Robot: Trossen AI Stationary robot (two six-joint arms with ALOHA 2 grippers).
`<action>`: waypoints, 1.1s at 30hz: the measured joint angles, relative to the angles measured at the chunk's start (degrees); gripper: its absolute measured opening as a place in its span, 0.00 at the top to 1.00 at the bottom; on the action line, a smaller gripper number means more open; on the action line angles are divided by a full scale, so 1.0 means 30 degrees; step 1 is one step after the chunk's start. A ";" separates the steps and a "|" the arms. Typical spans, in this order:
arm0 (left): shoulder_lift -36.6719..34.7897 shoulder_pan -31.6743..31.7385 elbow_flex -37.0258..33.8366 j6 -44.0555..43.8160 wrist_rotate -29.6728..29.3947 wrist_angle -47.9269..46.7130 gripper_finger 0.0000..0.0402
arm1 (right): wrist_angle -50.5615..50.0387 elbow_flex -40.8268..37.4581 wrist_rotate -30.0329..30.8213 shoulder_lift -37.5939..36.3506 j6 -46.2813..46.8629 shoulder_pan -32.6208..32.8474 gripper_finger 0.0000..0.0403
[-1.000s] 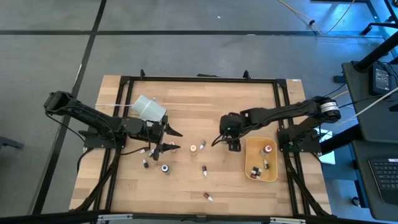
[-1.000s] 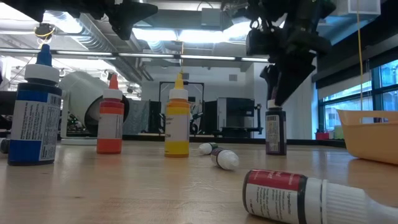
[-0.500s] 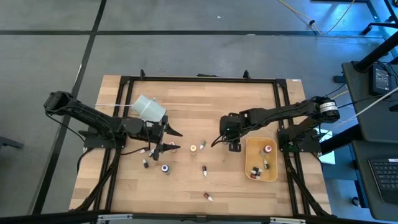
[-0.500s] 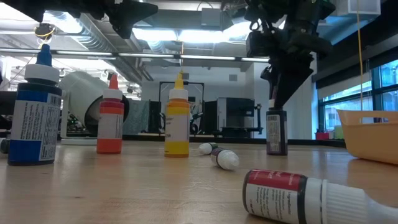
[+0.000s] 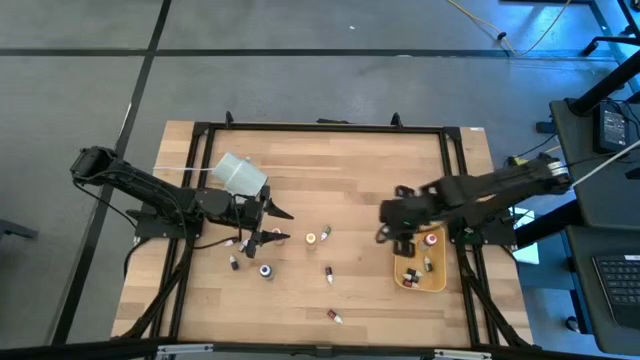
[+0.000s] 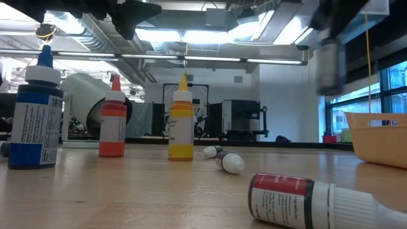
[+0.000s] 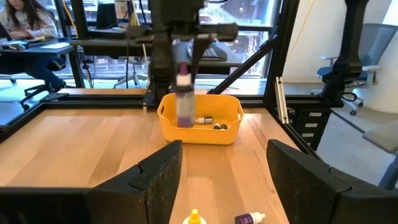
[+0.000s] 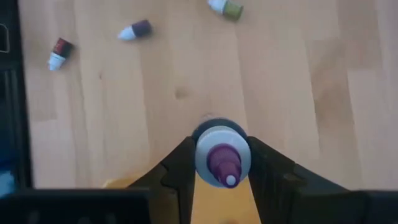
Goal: Pick & Place food coloring
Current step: Put the large purple food coloring bottle into the yellow bin
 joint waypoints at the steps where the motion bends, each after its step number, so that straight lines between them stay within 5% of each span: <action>1: 0.0000 0.0005 0.0000 0.0000 0.0000 0.0000 0.43 | -0.0596 -0.0170 0.0458 -0.0378 0.1105 0.0472 0.70; 6: 0.0000 0.0000 0.0000 0.0007 0.0000 -0.0022 0.43 | -0.2305 -0.1932 0.2615 -0.2156 0.6031 0.2788 0.70; 13: 0.0000 0.0002 0.0000 0.0001 0.0000 -0.0022 0.43 | -0.2173 -0.4711 0.2924 -0.3186 0.9537 0.4268 0.70; 33: 0.0000 0.0004 0.0000 0.0004 -0.0007 0.0000 0.43 | -0.0169 -0.8401 0.1893 -0.3190 1.1280 0.4986 0.69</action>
